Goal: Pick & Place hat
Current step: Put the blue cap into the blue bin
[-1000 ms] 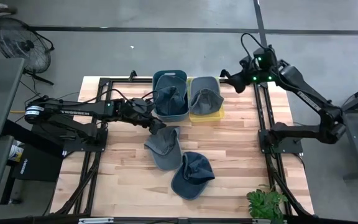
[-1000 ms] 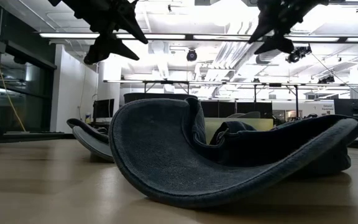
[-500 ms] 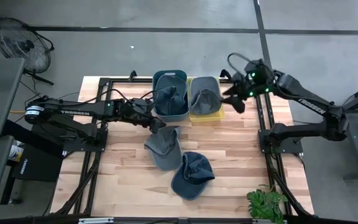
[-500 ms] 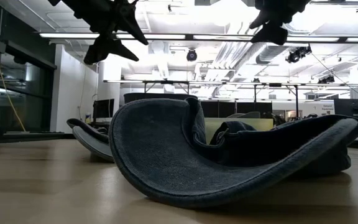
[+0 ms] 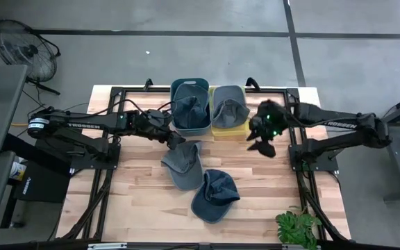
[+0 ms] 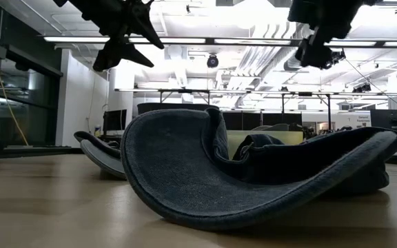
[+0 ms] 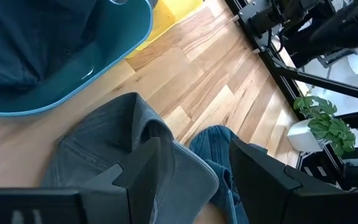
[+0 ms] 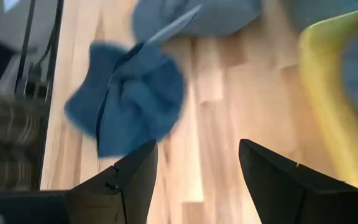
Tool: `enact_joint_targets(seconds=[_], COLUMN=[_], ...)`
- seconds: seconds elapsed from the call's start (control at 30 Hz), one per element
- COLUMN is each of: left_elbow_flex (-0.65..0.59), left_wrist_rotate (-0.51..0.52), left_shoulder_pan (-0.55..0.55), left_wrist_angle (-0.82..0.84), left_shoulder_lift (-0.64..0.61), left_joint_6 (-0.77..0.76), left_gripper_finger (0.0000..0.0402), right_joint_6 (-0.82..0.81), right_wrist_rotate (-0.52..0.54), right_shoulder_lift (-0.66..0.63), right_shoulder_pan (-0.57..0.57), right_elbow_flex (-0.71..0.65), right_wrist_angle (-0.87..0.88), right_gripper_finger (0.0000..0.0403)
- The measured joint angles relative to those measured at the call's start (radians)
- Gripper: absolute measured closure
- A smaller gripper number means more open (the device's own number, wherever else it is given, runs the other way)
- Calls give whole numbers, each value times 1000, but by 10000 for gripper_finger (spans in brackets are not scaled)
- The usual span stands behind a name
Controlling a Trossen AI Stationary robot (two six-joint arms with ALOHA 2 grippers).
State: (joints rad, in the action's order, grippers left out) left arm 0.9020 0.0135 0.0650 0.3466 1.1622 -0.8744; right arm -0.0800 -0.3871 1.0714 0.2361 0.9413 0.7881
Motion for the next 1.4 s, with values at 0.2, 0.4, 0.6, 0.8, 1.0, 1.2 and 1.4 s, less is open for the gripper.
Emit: enact_joint_targets(seconds=[0.2,0.4,0.6,0.8,1.0,1.2,1.4], left_elbow_flex=[0,0,-1,-1,0,0,0], left_wrist_rotate=[0,-50,-140,-203,-217,-233,-233], left_shoulder_pan=[0,0,0,0,0,0,0], left_wrist_angle=[-2,-4,3,2,0,0,0], left_shoulder_lift=[10,41,81,96,95,95,95], left_joint_6=[2,-3,-3,5,16,16,17], left_gripper_finger=[211,211,211,211,211,211,211], right_joint_6=[18,-16,-42,-8,-8,20,11], right_wrist_rotate=[42,75,236,467,542,586,640], right_shoulder_lift=[0,0,0,1,34,151,290], right_shoulder_pan=[-144,-297,-463,-606,-722,-821,-860], right_elbow_flex=[-97,-229,-336,-390,-451,-488,-488], right_wrist_angle=[-19,-148,-309,-457,-627,-787,-937], right_gripper_finger=[183,183,183,183,183,183,183])
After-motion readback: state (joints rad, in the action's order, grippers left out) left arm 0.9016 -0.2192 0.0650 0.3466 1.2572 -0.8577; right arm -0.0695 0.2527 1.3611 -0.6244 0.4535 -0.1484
